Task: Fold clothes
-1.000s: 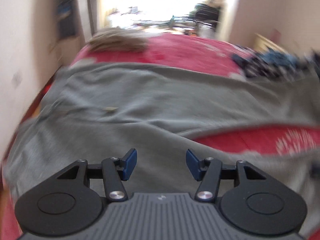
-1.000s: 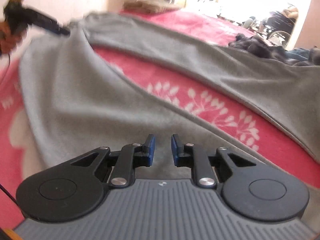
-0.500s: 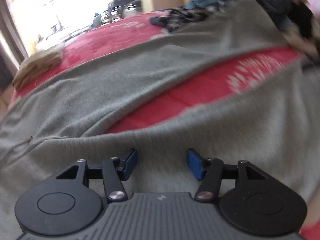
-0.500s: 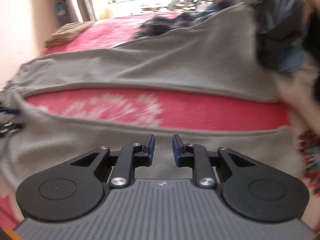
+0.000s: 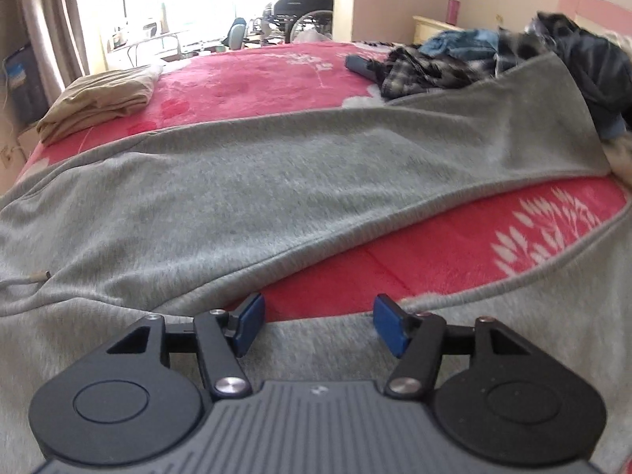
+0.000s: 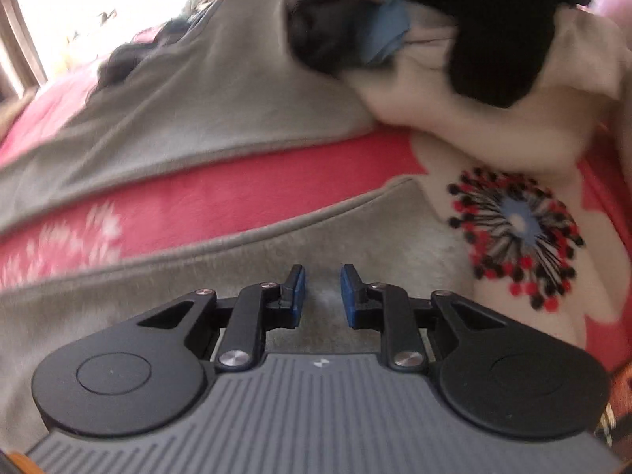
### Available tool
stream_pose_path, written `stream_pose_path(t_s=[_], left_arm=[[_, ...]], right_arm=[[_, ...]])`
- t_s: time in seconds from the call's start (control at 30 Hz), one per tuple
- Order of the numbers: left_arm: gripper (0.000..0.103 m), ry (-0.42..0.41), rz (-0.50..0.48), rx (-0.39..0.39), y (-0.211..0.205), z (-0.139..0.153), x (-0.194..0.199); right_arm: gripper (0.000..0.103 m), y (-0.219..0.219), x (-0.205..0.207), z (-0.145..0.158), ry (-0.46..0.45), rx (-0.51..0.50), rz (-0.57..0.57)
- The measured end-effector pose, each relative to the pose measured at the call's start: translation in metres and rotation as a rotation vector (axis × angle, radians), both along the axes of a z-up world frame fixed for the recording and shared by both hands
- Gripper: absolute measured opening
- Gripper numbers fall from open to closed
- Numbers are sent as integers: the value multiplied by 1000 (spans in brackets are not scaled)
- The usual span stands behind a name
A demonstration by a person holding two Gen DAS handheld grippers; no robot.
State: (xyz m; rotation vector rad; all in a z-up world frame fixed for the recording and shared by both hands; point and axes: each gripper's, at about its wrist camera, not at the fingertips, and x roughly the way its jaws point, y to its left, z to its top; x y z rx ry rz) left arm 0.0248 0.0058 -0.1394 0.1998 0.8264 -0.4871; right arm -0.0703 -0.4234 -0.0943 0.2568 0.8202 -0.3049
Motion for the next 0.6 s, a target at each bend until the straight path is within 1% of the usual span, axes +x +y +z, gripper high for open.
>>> stream_pose_path(t_s=[0.07, 0.13, 0.27, 0.37, 0.43, 0.6], left_arm=[[62, 1, 15, -16, 3, 4, -1], [62, 5, 29, -26, 6, 5, -2], [62, 9, 34, -20, 8, 4, -4], [62, -4, 28, -11, 9, 6, -8], [62, -10, 29, -9, 10, 8, -11], [62, -13, 44, -8, 12, 7, -13]], right_arm=[[21, 17, -4, 5, -43, 19, 84], [20, 13, -4, -3, -12, -6, 79], [20, 1, -3, -20, 62, -65, 54], [20, -30, -1, -12, 89, -149, -110], [22, -33, -9, -3, 53, -113, -125], [22, -21, -42, -15, 98, -53, -94]])
